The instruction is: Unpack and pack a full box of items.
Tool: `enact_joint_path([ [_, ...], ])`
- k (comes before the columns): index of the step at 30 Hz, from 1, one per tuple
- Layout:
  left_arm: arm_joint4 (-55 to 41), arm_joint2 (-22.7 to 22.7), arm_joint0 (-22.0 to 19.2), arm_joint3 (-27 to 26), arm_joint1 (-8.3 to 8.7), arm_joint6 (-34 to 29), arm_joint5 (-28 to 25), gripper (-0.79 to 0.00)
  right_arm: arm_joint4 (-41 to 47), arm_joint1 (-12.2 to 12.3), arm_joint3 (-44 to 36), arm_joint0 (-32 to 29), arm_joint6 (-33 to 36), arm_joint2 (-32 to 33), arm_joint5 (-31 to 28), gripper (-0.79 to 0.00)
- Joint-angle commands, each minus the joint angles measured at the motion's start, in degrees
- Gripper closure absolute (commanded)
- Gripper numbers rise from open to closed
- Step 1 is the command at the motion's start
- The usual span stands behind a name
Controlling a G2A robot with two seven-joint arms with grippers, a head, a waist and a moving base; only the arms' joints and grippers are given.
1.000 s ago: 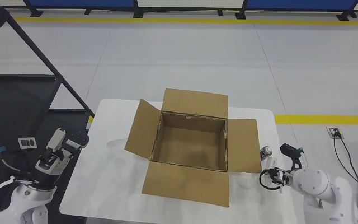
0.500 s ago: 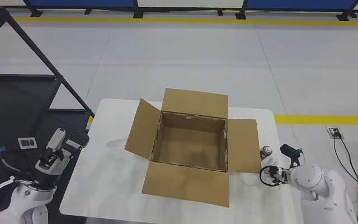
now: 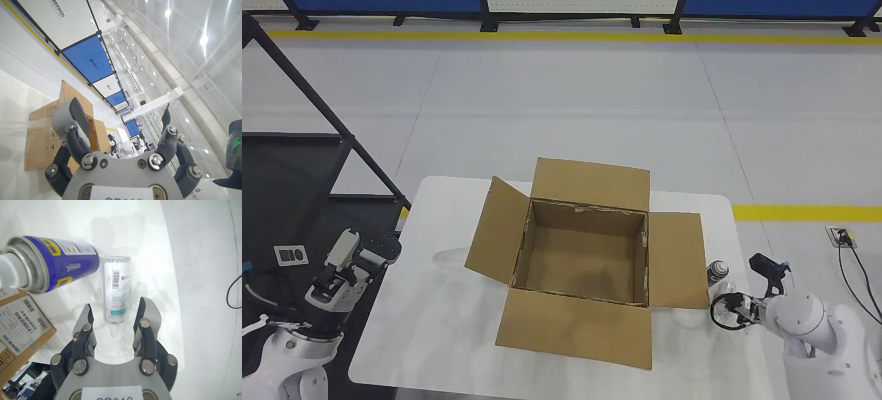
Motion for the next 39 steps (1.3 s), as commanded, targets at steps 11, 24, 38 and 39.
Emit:
enact_joint_path([
  [11, 0.00, 0.00, 0.00, 0.00, 0.00, 0.00, 0.00, -0.785, 18.22, 0.85, -20.36, -6.53, -2.47, 12.12, -4.94, -0.526],
  [24, 0.00, 0.00, 0.00, 0.00, 0.00, 0.00, 0.00, -0.785, 34.61, 3.14, 9.14, 11.35, 4.09, 6.16, -26.85, -0.366],
  [38, 0.00, 0.00, 0.00, 0.00, 0.00, 0.00, 0.00, -0.785, 39.83, 4.71, 19.03, 17.71, 7.10, -0.64, -33.70, -0.311],
  [39, 0.00, 0.00, 0.00, 0.00, 0.00, 0.00, 0.00, -0.785, 39.83, 4.78, 19.11, 17.91, 6.92, -1.19, -33.54, -0.308],
])
